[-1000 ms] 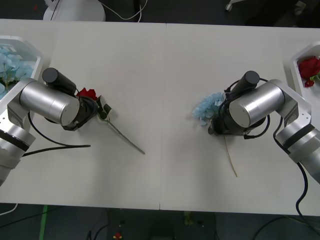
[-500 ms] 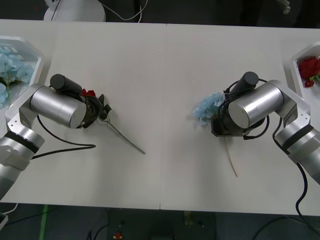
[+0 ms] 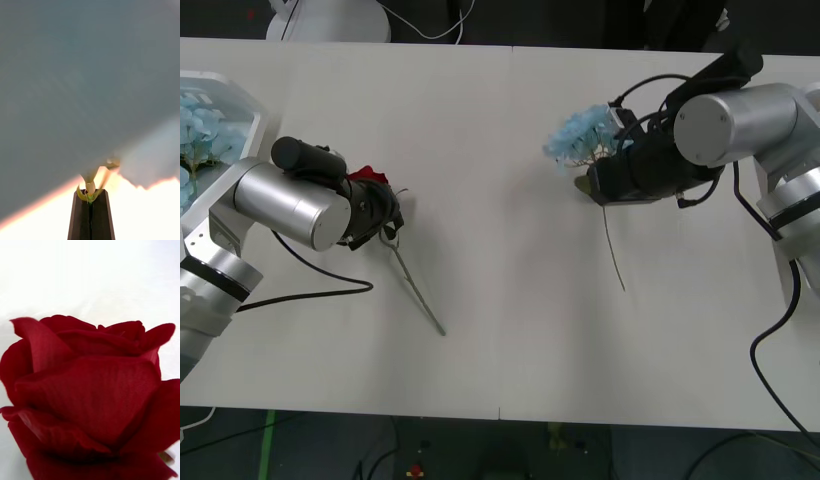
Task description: Put the red flowers into the right box and the blue flowers into the left box
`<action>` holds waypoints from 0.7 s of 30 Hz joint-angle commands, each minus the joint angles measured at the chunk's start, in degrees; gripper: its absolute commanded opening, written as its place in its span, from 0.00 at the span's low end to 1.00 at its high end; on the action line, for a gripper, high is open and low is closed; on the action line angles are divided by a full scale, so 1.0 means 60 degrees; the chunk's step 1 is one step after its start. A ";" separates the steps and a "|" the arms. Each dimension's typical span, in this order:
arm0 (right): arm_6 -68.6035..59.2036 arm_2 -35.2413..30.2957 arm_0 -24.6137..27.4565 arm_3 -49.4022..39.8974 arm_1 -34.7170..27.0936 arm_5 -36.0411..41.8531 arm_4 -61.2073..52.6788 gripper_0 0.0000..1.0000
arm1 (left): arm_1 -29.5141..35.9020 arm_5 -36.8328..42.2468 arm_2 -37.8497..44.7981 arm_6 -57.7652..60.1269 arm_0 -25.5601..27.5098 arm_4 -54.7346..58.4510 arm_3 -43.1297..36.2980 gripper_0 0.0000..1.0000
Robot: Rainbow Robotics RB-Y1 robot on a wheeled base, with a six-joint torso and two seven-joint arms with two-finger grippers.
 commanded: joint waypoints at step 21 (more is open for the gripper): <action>0.3091 -0.1455 -0.1980 -0.0131 -0.0023 -0.0023 -0.4453 0.00 | 0.0489 -0.0810 0.3932 -0.6881 0.1925 0.7814 -0.4532 0.00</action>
